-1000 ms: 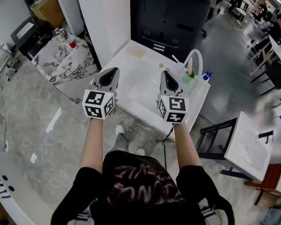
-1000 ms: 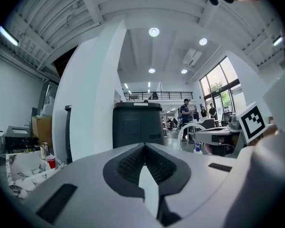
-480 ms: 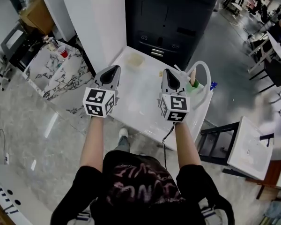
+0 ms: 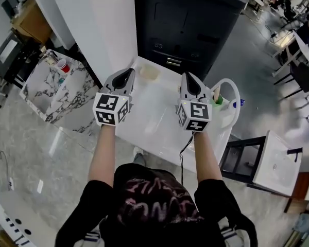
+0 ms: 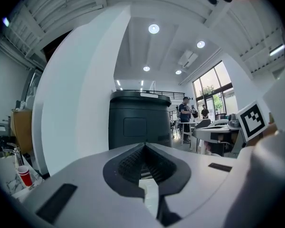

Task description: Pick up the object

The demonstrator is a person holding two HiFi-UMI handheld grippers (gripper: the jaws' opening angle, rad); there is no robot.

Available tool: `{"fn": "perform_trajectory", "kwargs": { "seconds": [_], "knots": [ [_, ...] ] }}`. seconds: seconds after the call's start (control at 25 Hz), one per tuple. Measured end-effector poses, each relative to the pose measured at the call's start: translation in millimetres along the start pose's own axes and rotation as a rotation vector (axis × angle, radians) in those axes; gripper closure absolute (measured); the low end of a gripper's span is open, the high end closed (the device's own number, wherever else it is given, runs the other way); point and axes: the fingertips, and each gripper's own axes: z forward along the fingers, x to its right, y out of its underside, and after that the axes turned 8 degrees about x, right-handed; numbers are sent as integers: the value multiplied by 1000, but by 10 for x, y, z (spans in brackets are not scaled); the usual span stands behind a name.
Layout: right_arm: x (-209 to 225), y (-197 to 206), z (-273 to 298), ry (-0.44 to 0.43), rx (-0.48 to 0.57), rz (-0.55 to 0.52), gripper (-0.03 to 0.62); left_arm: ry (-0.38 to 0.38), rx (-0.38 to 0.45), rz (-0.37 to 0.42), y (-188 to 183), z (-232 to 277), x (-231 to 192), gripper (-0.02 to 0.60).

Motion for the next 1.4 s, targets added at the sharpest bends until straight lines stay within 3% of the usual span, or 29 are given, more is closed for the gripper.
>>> {"fn": "perform_trajectory", "kwargs": {
  "seconds": [0.64, 0.96, 1.4],
  "knots": [
    [151, -11, 331, 33, 12, -2, 580, 59, -5, 2, 49, 497, -87, 566],
    [300, 40, 350, 53, 10, 0, 580, 99, -62, -12, 373, 703, 18, 566],
    [443, 133, 383, 74, -6, 2, 580, 182, -201, -38, 1043, 991, 178, 550]
  ]
}}
